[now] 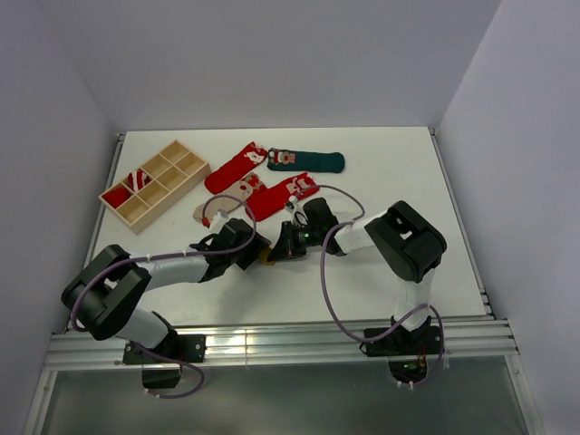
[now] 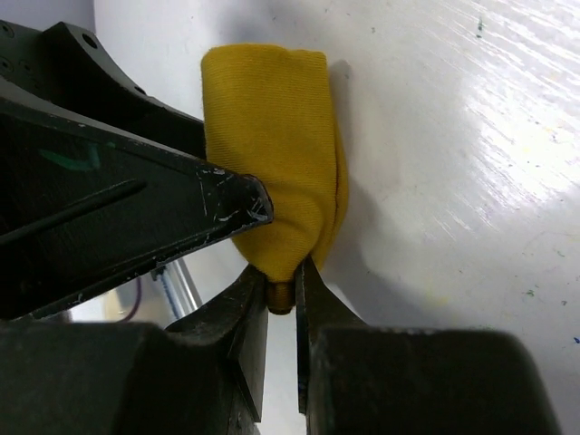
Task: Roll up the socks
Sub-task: Pick up the sock at the center of the board.
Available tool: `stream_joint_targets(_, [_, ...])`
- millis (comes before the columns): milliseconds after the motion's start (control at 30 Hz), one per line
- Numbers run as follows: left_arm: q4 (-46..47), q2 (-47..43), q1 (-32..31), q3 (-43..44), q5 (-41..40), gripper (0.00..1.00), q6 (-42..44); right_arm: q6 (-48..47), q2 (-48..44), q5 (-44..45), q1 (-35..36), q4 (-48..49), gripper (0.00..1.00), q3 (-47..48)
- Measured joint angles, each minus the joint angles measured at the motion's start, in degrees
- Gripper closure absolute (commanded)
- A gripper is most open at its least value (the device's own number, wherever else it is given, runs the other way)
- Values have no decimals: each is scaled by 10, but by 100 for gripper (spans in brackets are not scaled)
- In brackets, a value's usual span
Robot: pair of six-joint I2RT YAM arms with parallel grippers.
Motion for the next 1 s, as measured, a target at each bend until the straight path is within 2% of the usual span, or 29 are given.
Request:
stream_joint_targets(333, [-57, 18, -2, 38, -7, 39, 1, 83, 39, -53, -21, 52, 100, -3])
stream_joint_targets(533, [-98, 33, -3, 64, -13, 48, 11, 125, 59, -74, -27, 83, 100, -3])
stream_joint_targets(700, [-124, 55, -3, 92, -15, 64, 22, 150, 61, -71, -29, 101, 100, -12])
stream_joint_targets(733, [-127, 59, -3, 97, -14, 78, 24, 151, 61, -70, -30, 103, 98, -13])
stream_joint_targets(800, [-134, 66, -3, 106, -14, 91, 31, 153, 61, -69, -31, 103, 83, -14])
stream_joint_targets(833, [-136, 70, -3, 110, -13, 99, 32, 152, 58, -66, -32, 101, 72, -15])
stream_joint_targets(933, [-138, 83, -3, 124, -10, 100, 34, 139, 38, -42, -33, 77, 57, -21])
stream_joint_targets(1000, [-139, 94, -3, 136, -7, 100, 34, 127, 14, -23, -33, 42, 51, -23])
